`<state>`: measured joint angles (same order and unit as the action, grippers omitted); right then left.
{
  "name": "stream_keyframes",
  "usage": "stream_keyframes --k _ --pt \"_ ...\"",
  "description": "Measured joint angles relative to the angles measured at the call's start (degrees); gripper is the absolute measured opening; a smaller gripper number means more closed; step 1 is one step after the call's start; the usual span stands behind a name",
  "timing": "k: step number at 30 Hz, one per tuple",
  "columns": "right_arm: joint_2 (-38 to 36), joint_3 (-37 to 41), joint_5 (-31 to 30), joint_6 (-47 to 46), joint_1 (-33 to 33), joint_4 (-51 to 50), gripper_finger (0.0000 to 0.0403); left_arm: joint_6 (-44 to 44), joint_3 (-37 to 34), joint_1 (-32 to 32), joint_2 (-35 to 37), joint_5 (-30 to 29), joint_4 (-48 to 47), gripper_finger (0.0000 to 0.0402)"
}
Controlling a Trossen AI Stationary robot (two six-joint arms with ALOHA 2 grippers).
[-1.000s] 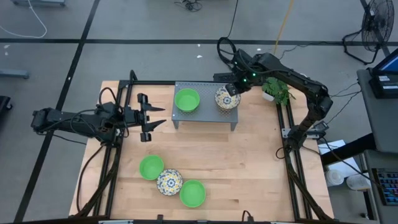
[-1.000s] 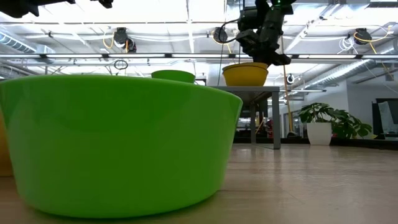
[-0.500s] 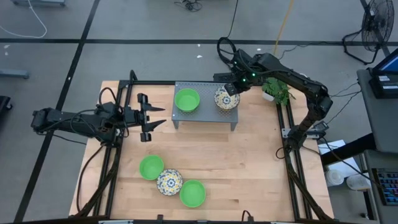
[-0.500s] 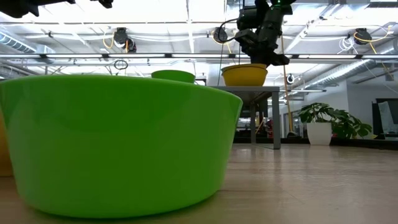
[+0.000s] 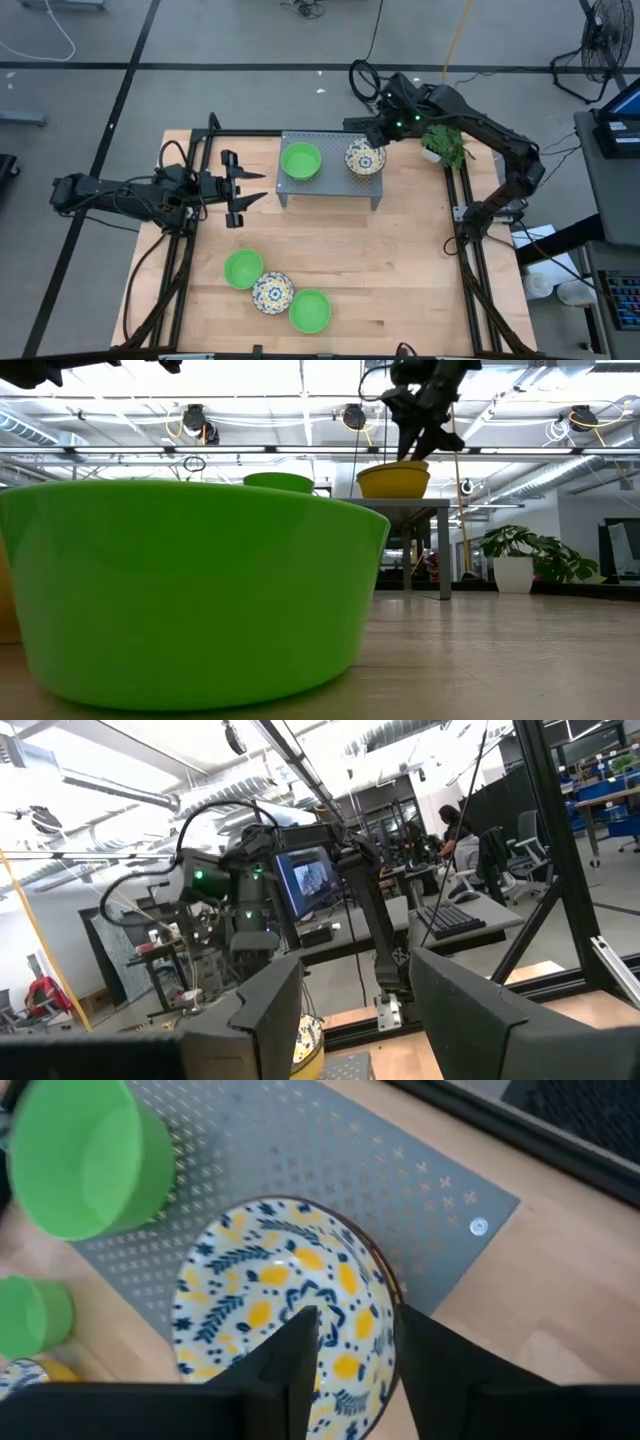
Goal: Pick & Place Mini bowls
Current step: Stack the white patterned bowl on top of the white patterned bowl on the shelf, then stack the green bowl on top of the green bowl on the shelf
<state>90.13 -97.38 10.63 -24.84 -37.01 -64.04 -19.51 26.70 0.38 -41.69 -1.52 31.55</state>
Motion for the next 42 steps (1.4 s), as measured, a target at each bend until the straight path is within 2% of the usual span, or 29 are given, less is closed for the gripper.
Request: stream_keyframes --k 5,10,14,18,22,25,27,29,38,42 --pt "-2.2 0.0 0.0 0.9 1.7 2.3 0.0132 0.0 0.0 0.0 0.0 0.0 0.0 0.0191" --pt "-5.5 0.0 0.6 2.9 7.5 7.0 0.0129 0.0 0.0 0.0 0.0 0.0 0.0 0.0191" --pt "-8.8 0.0 0.1 5.2 15.0 10.4 0.0128 0.3 0.0 0.0 0.0 0.0 -0.1 0.0191" --pt "-12.3 3.5 -3.1 8.8 26.9 14.4 0.0128 0.4 0.0 0.0 0.0 0.0 -0.7 0.0191" --pt "-16.0 15.6 -9.1 7.4 40.0 30.4 0.0128 0.3 0.0 0.0 0.0 0.0 -0.7 0.0191" --pt "-16.6 26.9 -9.9 3.8 48.1 51.2 0.0128 0.3 0.0 0.0 0.0 0.0 -0.5 0.0191" --pt "-14.7 33.0 -10.4 1.8 52.3 64.5 0.0128 0.4 0.0 0.0 0.0 0.0 -0.1 0.0191" --pt "-11.1 36.1 -10.4 1.9 55.4 71.5 0.0128 0.6 0.0 0.0 0.0 0.0 0.3 0.0191" --pt "5.4 36.7 -10.3 8.1 60.5 72.0 0.0128 1.8 0.0 -0.1 0.0 0.2 0.4 0.0191" --pt "9.6 35.1 -10.8 2.9 59.8 69.9 0.0128 1.8 0.0 -0.1 -0.3 0.2 0.5 0.0191"
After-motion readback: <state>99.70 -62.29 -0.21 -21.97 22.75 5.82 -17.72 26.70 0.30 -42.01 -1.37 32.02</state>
